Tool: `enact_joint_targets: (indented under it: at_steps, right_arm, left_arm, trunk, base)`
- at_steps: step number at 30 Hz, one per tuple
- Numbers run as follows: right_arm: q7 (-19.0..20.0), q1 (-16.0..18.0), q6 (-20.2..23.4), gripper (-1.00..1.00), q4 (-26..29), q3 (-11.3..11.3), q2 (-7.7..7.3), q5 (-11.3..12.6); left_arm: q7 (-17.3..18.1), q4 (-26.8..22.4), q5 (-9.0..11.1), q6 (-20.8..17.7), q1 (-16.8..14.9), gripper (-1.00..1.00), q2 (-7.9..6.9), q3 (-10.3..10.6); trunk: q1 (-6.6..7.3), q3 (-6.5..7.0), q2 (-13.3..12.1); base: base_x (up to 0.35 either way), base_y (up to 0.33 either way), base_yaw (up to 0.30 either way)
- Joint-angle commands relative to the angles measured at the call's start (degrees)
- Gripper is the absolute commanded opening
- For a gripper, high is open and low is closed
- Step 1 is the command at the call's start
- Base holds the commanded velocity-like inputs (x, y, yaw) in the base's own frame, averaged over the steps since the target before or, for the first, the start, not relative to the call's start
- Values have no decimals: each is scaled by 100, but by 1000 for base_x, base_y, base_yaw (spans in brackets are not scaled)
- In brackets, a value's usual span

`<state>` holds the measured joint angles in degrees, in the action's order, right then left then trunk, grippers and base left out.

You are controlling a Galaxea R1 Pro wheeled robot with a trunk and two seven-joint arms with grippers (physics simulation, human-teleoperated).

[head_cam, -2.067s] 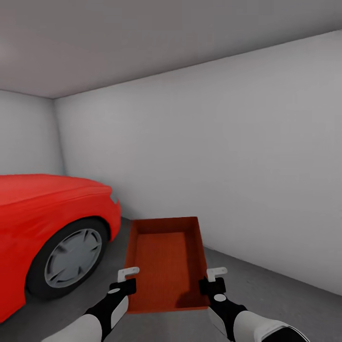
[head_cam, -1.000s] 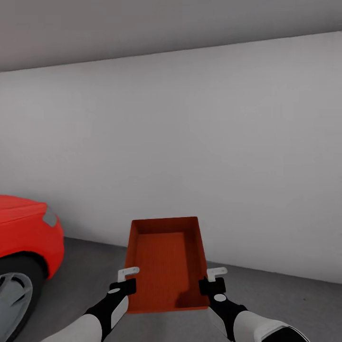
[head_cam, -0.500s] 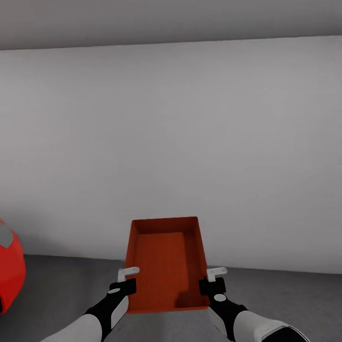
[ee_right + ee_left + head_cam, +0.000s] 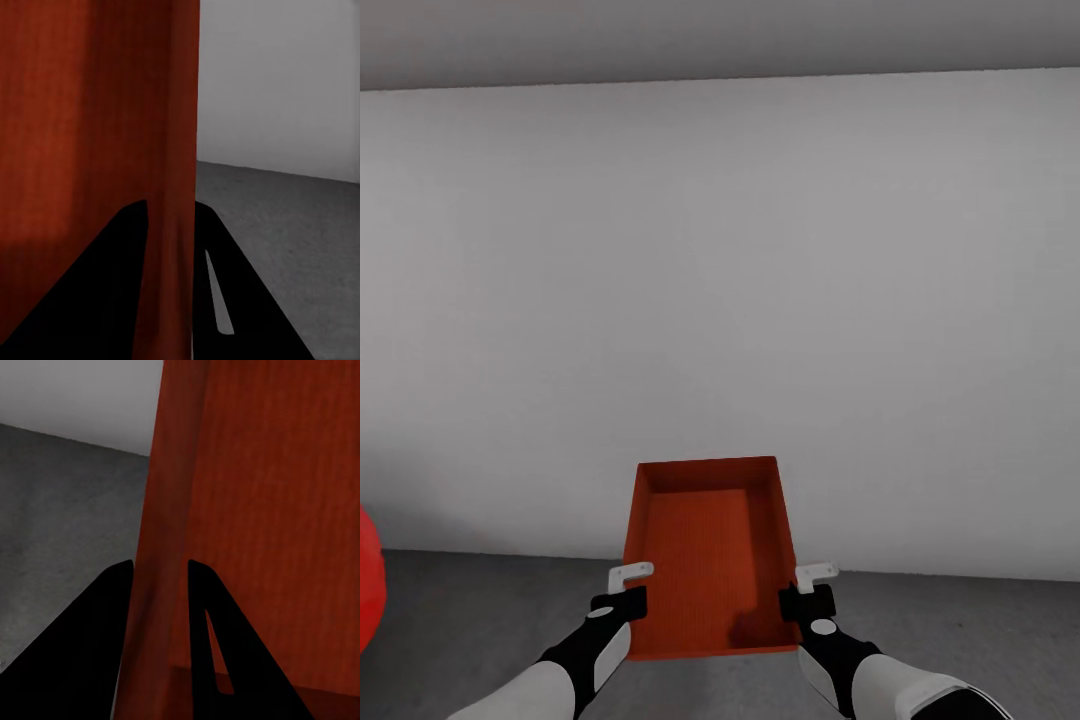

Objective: Move the two storage containers from the living room to the garage. In the garage, place one container on the floor and stack the other container on top of it (either order is fine).

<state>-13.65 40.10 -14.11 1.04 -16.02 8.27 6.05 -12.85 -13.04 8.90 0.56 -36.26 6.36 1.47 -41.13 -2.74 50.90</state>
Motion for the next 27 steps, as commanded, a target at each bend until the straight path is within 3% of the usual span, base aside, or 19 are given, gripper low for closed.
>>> enact_joint_targets:
  at_steps: [1,10,27]
  right_arm:
    - [-32,6,-53,-100,-25,185,-27,204]
    - [-41,6,-57,-100,-25,187,-20,215]
    - [-41,4,-55,-100,-25,187,-27,221]
  left_arm:
    - [-51,-23,-82,49,-6,-100,-12,-121]
    - [-51,-30,-82,50,-7,-100,-12,-121]
    - [-51,-31,-82,50,-10,-100,-12,-121]
  trunk:
    - [-2,-9,8]
    - [-2,-15,8]
    - [-2,-164,8]
  base:
    - [6,0,0]
    - [1,0,0]
    - [0,0,0]
